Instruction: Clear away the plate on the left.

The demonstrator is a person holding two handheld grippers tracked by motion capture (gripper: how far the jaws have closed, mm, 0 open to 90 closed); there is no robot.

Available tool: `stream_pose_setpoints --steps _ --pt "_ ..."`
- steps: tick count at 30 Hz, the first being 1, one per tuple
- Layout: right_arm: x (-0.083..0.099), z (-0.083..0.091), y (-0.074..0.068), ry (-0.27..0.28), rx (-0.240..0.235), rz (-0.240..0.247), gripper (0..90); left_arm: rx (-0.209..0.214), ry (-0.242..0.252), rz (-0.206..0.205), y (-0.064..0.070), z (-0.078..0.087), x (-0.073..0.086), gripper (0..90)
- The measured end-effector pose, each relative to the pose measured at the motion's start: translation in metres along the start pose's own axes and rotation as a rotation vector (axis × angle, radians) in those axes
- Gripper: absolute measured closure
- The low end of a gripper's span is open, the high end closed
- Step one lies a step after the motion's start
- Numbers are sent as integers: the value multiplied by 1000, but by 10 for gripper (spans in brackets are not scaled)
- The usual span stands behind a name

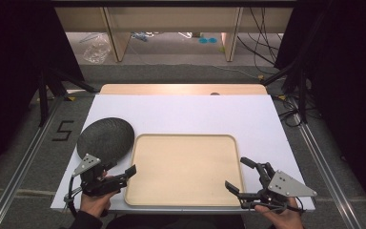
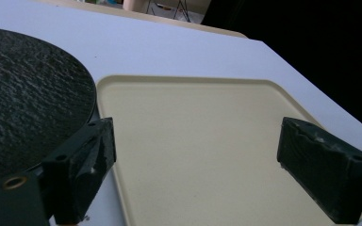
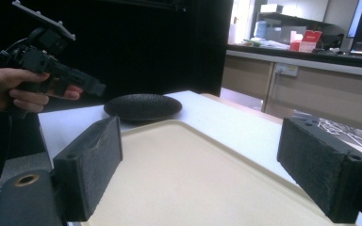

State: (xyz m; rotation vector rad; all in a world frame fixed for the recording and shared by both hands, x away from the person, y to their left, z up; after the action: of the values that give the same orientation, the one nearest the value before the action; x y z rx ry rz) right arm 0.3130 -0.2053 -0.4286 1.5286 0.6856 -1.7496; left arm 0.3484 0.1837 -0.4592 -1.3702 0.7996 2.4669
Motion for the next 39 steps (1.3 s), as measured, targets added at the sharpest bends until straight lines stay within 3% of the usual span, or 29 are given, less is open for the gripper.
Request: stream_pose_setpoints --steps 6,7,8,12,17,21,22,23,25,26,28,30,32,33,34,35,36,37,38,39 --pt "0 0 0 1 0 4 158 -46 -4 86 -18 4 -3 128" --pt "0 0 0 1 1 2 157 -52 -12 177 -27 6 -1 128" --pt "0 0 1 -1 3 3 157 -52 -12 177 -27 6 -1 128" --pt "1 0 -2 -11 -13 -12 158 -44 -15 321 -47 8 1 133" --pt "0 0 -2 -8 -14 -7 158 -59 -20 381 -58 10 4 138" --pt "0 0 -2 -9 -14 -6 158 -57 -21 499 -67 9 9 140" --pt "0 0 -1 -8 -13 -6 158 -29 3 521 -68 8 8 140" --pt "0 0 -1 -8 -13 -6 158 -39 -8 543 -71 9 10 141" --pt "1 1 -2 -15 -12 -15 158 -53 -10 574 -77 9 11 146" --pt "0 0 0 0 -4 6 158 -53 -10 574 -77 9 11 147" --pt "0 0 -1 -1 -5 5 158 -62 -9 591 -82 10 11 149" --pt "0 0 -2 -5 -14 -6 158 -49 -8 641 -88 10 13 153" --pt "0 1 -2 -15 -13 -17 158 -51 -6 661 -90 10 15 156" --pt "0 0 -2 -7 -16 -6 158 -51 -7 697 -94 10 18 156" --pt "1 0 -2 -14 -14 -13 158 -51 -7 697 -94 10 18 156" --pt "-1 -1 0 5 -6 11 158 -49 -6 718 -96 10 19 157" --pt "-1 0 0 3 -4 11 158 -39 -8 757 -100 9 21 157" --pt "-1 0 0 3 -4 11 158 -39 -8 757 -100 9 21 157" --pt "0 0 -3 -11 -16 -16 158 -38 -5 781 -102 9 22 158" --pt "0 -1 -2 1 -15 -11 158 -33 0 805 -105 9 22 162"
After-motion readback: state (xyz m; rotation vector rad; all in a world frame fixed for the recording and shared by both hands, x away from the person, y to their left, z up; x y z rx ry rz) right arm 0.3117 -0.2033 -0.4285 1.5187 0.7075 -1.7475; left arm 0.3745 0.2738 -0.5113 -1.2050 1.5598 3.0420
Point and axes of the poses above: each handheld gripper's, and its own axes: z roughly backward along the jaws, x roughly out of its underside, y roughly to its right, the point moved 6 cm from there along -z, roughly forward along the jaws, and after that the axes turned 4 degrees about -y, right-handed, at the moved point
